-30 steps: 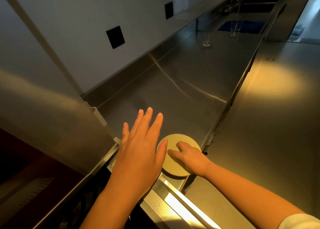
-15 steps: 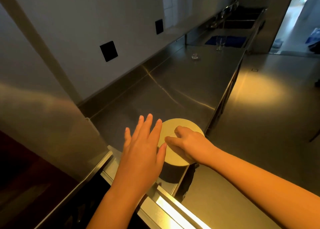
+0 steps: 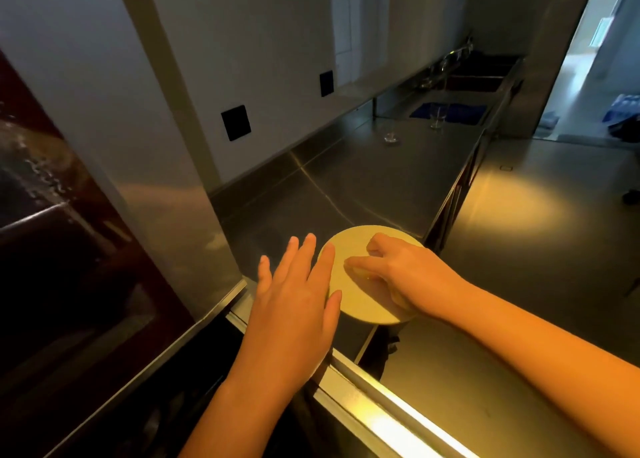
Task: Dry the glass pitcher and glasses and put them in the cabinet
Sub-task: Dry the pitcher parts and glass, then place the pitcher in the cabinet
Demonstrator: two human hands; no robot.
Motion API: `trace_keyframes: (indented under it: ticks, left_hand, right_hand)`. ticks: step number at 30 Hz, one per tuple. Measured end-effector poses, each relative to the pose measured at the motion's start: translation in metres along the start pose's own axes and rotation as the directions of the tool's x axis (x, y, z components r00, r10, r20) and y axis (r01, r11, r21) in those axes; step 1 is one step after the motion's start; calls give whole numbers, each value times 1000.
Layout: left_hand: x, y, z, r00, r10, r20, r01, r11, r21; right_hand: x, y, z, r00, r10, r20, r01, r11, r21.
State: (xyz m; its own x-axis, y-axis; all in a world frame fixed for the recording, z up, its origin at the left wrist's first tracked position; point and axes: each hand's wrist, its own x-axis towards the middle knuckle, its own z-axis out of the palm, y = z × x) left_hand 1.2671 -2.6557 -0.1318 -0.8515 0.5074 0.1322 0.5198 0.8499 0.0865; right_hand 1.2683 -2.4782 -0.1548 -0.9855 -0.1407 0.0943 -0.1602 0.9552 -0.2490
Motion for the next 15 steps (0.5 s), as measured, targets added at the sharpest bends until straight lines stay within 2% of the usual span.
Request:
trace_keyframes:
  ticks: [4,8,12,15]
  left_hand:
    - [-31,-2,-8,999,6,-39,-7,1000,-24]
    - [-66,-10,-16,996,-23,-82,19,999,-39]
    - [-106,-21,-22,990,-51,-135,43,997,-58]
    - [-130,-29,-24,984,-87,-153,74,993,-90]
  right_hand:
    - [-23,-19,-10,997,-83,-5,82,987,-136]
    - [-38,-44,-23,992,-126,-14,124,989,-80]
    - [-49,-72,-27,976,-216,16,217,968,-129]
    - [-58,-95,-29,977,-211,16,212,973,-88]
